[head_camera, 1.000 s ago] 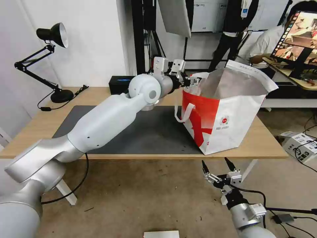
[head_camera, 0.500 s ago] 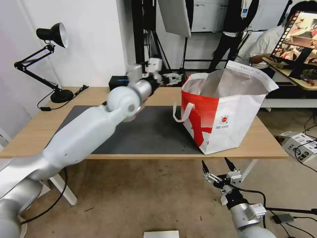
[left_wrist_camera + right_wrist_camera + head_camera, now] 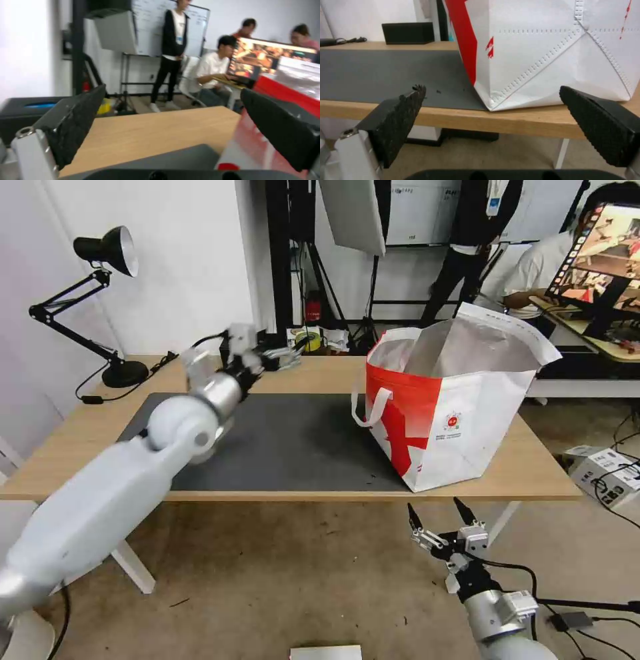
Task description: Pick up the trash from the table and place it into the takeout bag.
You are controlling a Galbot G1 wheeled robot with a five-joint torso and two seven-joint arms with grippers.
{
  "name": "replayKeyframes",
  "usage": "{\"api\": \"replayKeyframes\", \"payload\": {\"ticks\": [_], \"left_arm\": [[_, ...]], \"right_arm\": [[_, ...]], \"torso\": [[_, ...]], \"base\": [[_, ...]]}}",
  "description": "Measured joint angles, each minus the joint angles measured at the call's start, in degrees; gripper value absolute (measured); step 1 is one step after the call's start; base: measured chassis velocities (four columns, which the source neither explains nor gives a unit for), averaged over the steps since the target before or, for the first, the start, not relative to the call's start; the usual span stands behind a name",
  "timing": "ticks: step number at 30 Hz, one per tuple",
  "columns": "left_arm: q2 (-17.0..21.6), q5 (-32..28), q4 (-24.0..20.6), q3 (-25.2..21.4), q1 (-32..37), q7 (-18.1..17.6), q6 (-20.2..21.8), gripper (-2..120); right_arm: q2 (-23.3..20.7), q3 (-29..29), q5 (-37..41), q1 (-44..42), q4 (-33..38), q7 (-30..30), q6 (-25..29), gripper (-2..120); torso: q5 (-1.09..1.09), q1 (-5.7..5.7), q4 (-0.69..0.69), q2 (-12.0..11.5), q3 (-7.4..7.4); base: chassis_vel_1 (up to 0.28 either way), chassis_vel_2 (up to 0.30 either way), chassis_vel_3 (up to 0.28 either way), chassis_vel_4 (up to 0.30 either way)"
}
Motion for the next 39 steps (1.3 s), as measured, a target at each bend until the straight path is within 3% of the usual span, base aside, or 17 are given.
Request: {"api": "replayKeyframes", "payload": {"ticks": [1, 6, 11, 19, 26, 39], "left_arm": [[0.89, 0.59, -0.93, -3.15, 3.79, 0.94, -0.88, 100], [2.18, 2.84, -3.06, -9.87, 13.48, 2.66, -3.43, 100], [0.46, 6.15, -5.25, -19.59, 24.93, 2.85, -5.87, 100], [-2.05, 9.85, -3.82, -24.82, 31.64, 2.75, -10.56, 100], [-6.02, 15.24, -4.58, -33.49, 44.08, 3.31, -14.44, 100], [-11.65, 19.8, -5.39, -41.25, 55.0, 4.44, -17.29, 100]], "right_arm": [[0.0, 0.0, 0.0, 0.0, 0.0, -0.01, 0.0, 100], [0.0, 0.0, 0.0, 0.0, 0.0, 0.0, 0.0, 100], [0.0, 0.0, 0.0, 0.0, 0.0, 0.0, 0.0, 100], [0.0, 0.0, 0.0, 0.0, 0.0, -0.01, 0.0, 100], [0.0, 0.0, 0.0, 0.0, 0.0, 0.0, 0.0, 100], [0.0, 0.0, 0.0, 0.0, 0.0, -0.01, 0.0, 100]], "torso": [[0.02, 0.0, 0.0, 0.0, 0.0], [0.01, 0.0, 0.0, 0.0, 0.0], [0.01, -0.01, 0.0, 0.0, -0.01], [0.02, 0.0, -0.03, 0.0, 0.0], [0.01, -0.01, 0.0, 0.0, -0.01], [0.02, 0.0, 0.0, 0.0, 0.0]], "base": [[0.0, 0.0, 0.0, 0.0], [0.0, 0.0, 0.0, 0.0], [0.0, 0.0, 0.0, 0.0], [0.0, 0.0, 0.0, 0.0], [0.0, 0.0, 0.0, 0.0], [0.0, 0.0, 0.0, 0.0]]}}
